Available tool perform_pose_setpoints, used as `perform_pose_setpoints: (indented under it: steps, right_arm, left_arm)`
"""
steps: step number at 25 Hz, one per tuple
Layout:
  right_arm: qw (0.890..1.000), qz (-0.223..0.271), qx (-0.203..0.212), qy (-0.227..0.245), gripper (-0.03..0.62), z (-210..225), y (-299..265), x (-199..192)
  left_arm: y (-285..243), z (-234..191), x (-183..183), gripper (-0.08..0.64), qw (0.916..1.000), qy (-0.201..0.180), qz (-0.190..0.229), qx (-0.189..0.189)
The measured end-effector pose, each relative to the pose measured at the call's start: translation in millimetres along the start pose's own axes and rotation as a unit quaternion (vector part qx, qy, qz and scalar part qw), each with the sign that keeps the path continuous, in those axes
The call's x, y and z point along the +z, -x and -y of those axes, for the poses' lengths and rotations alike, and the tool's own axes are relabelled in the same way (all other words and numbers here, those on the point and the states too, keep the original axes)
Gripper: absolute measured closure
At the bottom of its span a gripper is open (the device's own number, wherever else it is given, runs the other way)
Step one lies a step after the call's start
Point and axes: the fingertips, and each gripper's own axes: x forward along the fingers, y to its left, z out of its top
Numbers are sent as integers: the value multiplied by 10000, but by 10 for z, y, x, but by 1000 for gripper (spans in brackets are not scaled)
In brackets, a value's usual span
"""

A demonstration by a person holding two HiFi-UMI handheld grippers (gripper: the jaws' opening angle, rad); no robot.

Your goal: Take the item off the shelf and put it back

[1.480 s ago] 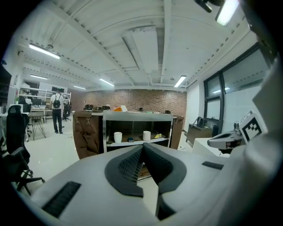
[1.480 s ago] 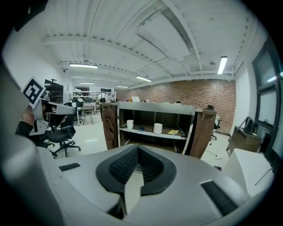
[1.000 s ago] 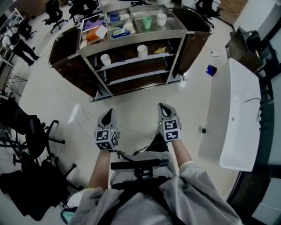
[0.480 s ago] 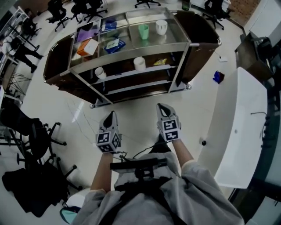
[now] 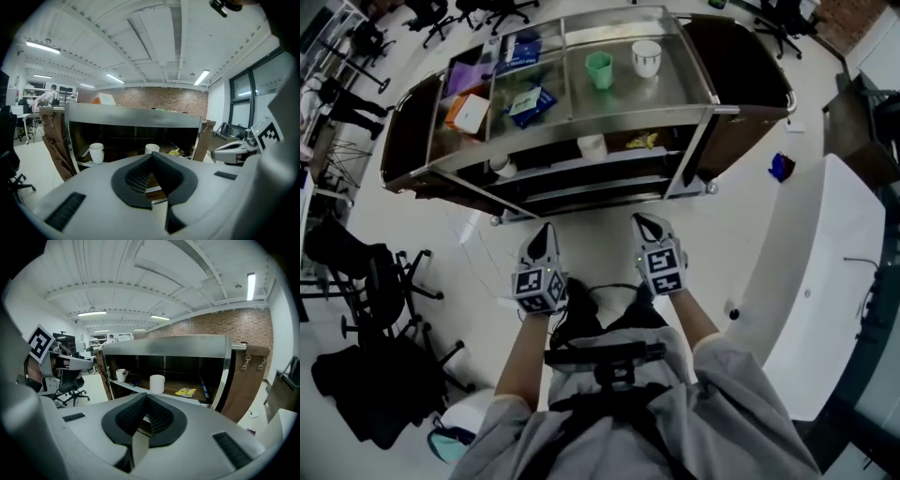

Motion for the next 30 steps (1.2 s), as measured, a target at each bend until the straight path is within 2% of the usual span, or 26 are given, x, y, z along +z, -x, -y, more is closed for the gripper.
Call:
perform_pose_setpoints:
  steps: [4,7,15,21,30]
  right_arm:
    - [9998,-18,-203,-3,583,132,-218,0]
    - [9996,-29,-246,-121,583,130,-353,-51]
    - [9995,5,-242,-177,583,256,-758,-247]
    - [9993,32,-224,-293,583,357,-1079,-441]
    - [9993,195,-145,-274,583,409,-1477,-428]
  left_arm:
    - [-439,-11,-8,543,9997,-115,-22,-211]
    - [-749,-13,-61,485,9989,-264,-148,-356]
    - [-1732,178,-342,310,9950,-373,-347,-860]
    - [-2433,183,-390,176,9934,-566,-244,-971]
    - [-3134,138,-326,86,9909,-801,-68,-1077]
